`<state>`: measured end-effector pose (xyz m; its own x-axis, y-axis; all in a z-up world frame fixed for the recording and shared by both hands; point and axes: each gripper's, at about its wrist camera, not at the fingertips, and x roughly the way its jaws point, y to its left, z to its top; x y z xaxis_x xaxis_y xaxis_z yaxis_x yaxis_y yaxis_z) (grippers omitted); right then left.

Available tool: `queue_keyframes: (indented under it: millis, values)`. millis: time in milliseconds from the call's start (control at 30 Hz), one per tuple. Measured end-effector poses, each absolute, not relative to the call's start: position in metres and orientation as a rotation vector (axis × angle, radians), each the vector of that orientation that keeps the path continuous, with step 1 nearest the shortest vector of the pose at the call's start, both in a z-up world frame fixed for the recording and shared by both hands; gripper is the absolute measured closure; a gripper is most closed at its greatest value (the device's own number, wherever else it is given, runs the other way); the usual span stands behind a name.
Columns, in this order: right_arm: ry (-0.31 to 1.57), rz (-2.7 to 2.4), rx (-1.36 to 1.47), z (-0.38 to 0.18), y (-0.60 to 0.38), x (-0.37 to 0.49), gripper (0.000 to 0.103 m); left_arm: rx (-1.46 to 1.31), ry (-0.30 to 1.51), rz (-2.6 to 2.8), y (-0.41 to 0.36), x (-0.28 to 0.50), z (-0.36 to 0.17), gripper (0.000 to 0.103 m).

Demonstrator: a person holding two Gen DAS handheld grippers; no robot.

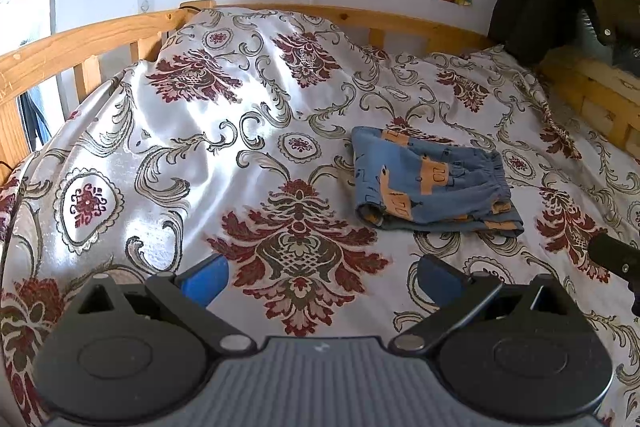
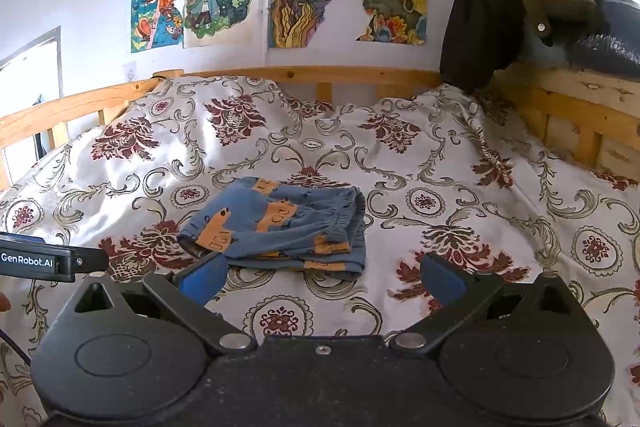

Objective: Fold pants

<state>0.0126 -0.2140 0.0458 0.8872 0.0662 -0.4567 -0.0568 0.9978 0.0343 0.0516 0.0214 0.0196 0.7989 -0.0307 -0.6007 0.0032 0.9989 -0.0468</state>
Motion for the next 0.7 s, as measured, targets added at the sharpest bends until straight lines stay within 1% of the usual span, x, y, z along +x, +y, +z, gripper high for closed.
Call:
queue_keyframes:
  millis: [700]
  values:
    - [0.477, 0.064, 0.021, 0.0452, -0.2140, 0.0123, 0.001, -0.033, 0.648, -0.013, 0.0206, 0.0515, 0.0187, 0.000]
